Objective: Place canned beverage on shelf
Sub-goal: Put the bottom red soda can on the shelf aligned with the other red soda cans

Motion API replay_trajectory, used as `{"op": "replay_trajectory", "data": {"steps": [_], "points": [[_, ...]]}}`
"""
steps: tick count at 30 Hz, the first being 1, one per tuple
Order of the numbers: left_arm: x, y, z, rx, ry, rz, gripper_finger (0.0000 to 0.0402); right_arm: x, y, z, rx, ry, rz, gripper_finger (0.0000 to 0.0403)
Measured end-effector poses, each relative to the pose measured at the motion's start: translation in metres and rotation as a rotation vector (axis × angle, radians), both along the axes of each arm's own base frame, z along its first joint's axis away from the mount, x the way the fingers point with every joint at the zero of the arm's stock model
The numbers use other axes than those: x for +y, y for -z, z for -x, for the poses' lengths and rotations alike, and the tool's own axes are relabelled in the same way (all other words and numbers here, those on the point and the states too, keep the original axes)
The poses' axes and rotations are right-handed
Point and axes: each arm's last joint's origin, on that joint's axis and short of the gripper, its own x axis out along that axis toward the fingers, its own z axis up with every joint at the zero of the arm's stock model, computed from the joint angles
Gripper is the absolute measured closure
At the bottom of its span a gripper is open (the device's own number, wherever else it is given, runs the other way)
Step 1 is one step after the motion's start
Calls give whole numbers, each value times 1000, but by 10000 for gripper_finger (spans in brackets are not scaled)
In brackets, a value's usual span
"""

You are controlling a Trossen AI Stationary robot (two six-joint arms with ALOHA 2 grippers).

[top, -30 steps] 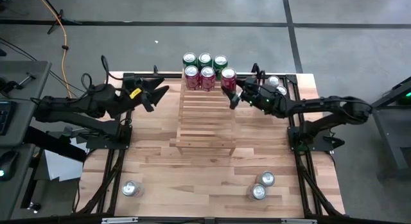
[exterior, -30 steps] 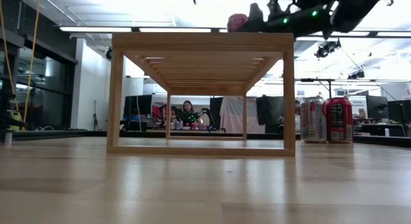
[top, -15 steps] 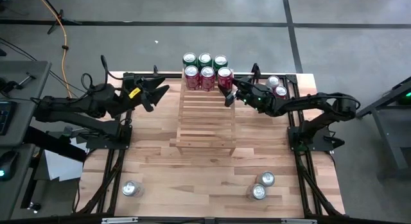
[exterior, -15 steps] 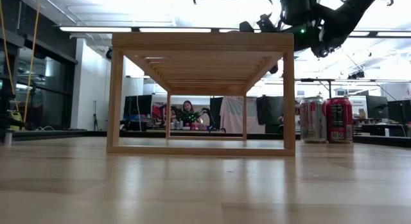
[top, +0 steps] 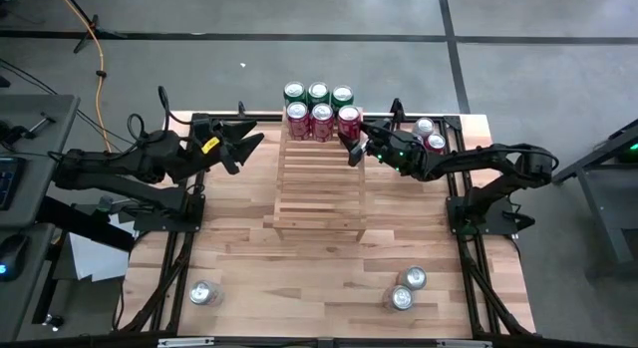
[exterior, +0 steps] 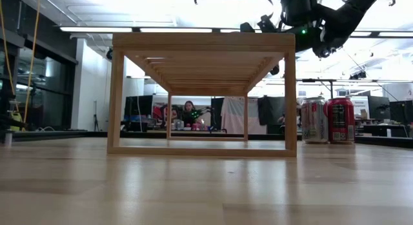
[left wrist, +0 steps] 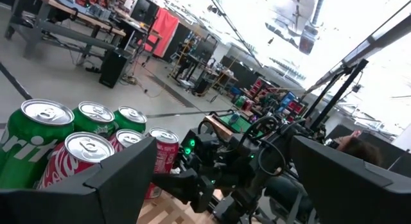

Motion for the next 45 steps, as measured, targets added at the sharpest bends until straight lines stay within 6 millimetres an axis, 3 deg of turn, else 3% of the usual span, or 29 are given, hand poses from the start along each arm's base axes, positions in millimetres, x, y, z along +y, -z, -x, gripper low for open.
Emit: {"op": "replay_trajectory", "data": {"steps": [12, 32, 45], "points": [[0, 0, 0, 2, 0, 0, 51, 1, -1, 2, -5, 1, -29, 79], [0, 0, 0, 3, 1, 0, 51, -4, -36, -16, 270, -62, -41, 77], [0, 0, 0, 4, 1, -1, 51, -5, -38, -16, 249, -4, -33, 77]]}}
